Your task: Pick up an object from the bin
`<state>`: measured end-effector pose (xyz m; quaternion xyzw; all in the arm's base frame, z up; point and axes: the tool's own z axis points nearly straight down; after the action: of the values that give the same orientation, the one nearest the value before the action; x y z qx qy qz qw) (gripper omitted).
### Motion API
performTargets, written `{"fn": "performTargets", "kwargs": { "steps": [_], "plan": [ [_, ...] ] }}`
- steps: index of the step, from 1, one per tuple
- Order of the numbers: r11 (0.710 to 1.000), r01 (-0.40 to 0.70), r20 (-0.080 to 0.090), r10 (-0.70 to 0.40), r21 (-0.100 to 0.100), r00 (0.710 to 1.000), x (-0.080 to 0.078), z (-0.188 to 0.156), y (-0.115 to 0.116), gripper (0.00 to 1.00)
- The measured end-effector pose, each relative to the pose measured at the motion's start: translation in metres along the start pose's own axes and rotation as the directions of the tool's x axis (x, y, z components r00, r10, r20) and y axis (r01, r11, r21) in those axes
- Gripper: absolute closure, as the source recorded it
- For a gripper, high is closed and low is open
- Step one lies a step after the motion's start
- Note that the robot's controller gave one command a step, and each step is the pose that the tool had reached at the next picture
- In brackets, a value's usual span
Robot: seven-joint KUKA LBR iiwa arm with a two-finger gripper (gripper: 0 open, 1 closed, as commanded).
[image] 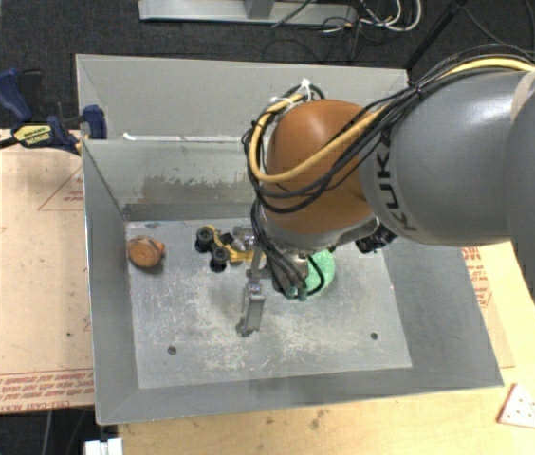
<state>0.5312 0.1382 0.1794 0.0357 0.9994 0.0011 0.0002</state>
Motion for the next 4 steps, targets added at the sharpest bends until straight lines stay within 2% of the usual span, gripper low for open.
{"fn": "performTargets", "kwargs": {
  "steps": [1, 2, 3, 4],
  "plan": [
    [0.988, -0.157, 0.003, 0.157, 0.001, 0.988, -0.033, 0.001, -0.013, 0.00],
    [0.978, -0.207, 0.001, 0.207, 0.001, 0.978, -0.038, -0.019, -0.017, 0.00],
    [0.980, -0.199, 0.000, 0.199, 0.002, 0.980, -0.085, -0.052, -0.010, 0.00],
    [0.983, -0.186, 0.009, 0.186, -0.002, 0.983, -0.109, -0.026, -0.011, 0.00]
  ]
}}
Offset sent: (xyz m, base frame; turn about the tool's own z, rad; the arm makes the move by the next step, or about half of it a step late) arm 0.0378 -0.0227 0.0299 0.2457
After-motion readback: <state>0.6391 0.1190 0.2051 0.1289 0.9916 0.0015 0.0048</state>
